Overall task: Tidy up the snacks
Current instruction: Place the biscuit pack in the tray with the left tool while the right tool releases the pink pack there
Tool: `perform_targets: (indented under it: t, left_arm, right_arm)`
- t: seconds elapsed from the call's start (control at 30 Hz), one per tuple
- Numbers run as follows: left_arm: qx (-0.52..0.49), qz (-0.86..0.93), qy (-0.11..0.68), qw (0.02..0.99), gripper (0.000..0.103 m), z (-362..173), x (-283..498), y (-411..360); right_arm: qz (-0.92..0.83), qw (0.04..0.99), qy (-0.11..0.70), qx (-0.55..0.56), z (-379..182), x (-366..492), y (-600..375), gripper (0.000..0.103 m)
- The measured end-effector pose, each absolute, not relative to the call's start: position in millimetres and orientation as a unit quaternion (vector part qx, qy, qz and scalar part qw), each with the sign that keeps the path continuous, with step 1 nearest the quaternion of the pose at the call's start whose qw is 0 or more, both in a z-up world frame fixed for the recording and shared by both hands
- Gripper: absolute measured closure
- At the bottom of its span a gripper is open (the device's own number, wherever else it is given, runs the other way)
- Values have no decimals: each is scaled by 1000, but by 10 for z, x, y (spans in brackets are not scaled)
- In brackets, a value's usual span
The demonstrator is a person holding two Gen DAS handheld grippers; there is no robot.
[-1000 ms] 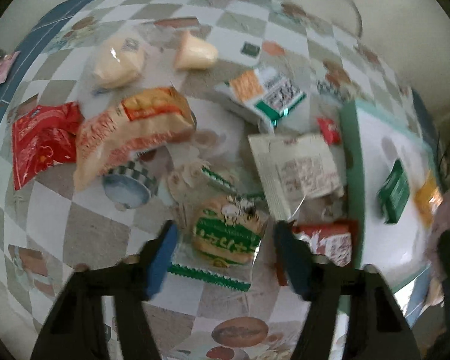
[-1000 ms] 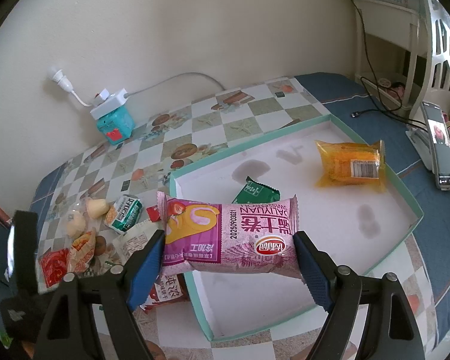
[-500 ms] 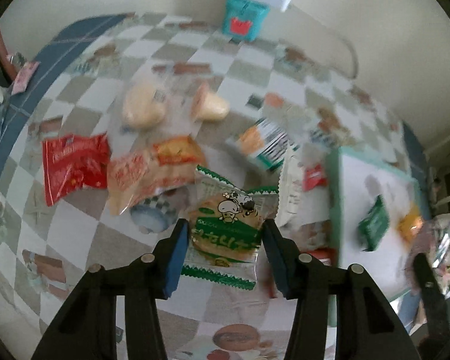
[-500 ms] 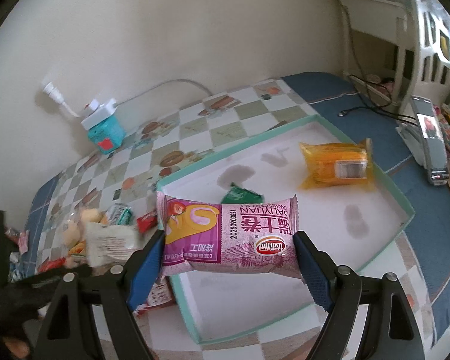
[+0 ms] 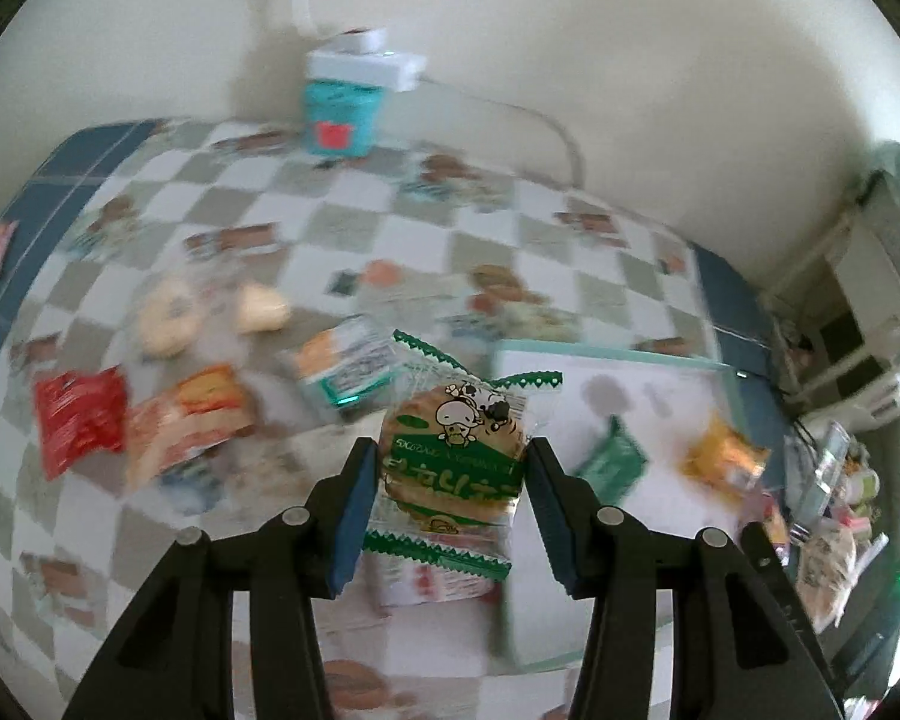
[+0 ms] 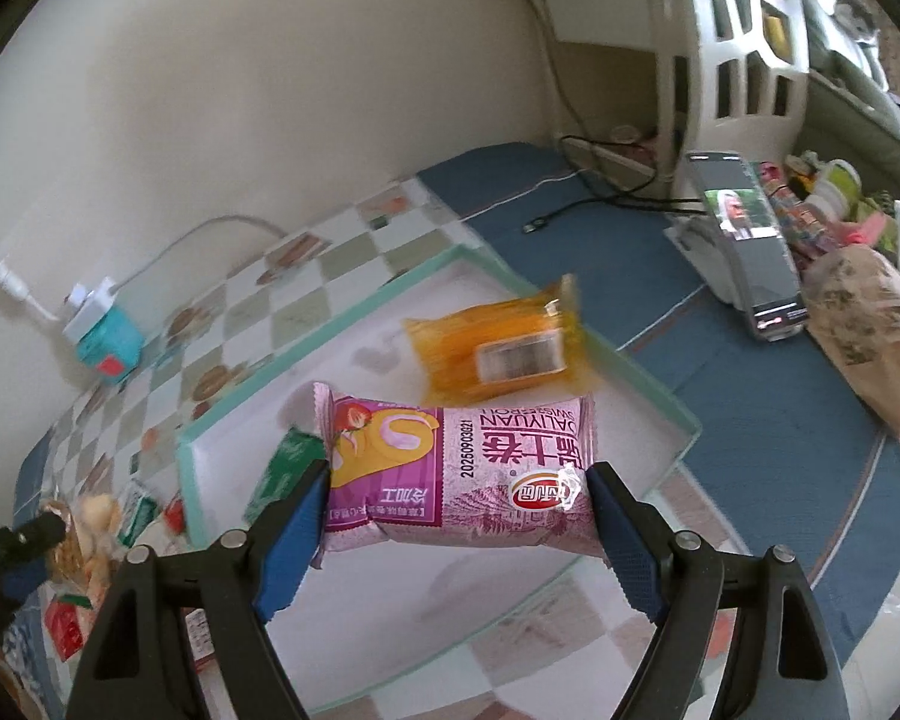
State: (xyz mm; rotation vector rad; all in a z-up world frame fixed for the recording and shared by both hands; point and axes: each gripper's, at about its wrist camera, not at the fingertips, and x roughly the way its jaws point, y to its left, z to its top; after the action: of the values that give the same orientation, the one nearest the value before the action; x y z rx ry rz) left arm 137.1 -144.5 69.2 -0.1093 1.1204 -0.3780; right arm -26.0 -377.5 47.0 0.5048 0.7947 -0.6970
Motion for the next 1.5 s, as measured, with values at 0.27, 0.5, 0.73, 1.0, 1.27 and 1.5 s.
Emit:
perform_targets:
  t: [0.27, 0.5, 0.73, 1.0, 1.27, 1.5]
  left_arm:
    - [-24, -239, 524, 817, 51, 527, 1435, -2102]
    - [-31, -244, 541, 804, 51, 137, 1604, -2348]
    - [-29, -238, 537, 809, 51, 22, 1647, -2438]
    - [-29, -213, 531, 820, 21, 170, 1657, -2274]
    - [-14, -115, 539, 834, 8, 292, 1715, -1743]
    - [-17, -58, 532, 845, 7, 466, 1725, -1268]
  right_arm:
    - [-325, 837, 387, 211, 350, -93, -3837, 18]
    - [-316, 829, 412, 208, 102, 50, -3912, 18]
    - [-320, 825, 417, 207, 44, 68, -3968, 17]
    - [-323, 828, 413, 199, 127, 78, -3937, 0]
    - [-315, 829, 426, 180, 273, 124, -3745, 0]
    - [-307, 833, 426, 172, 458, 94, -3472, 0]
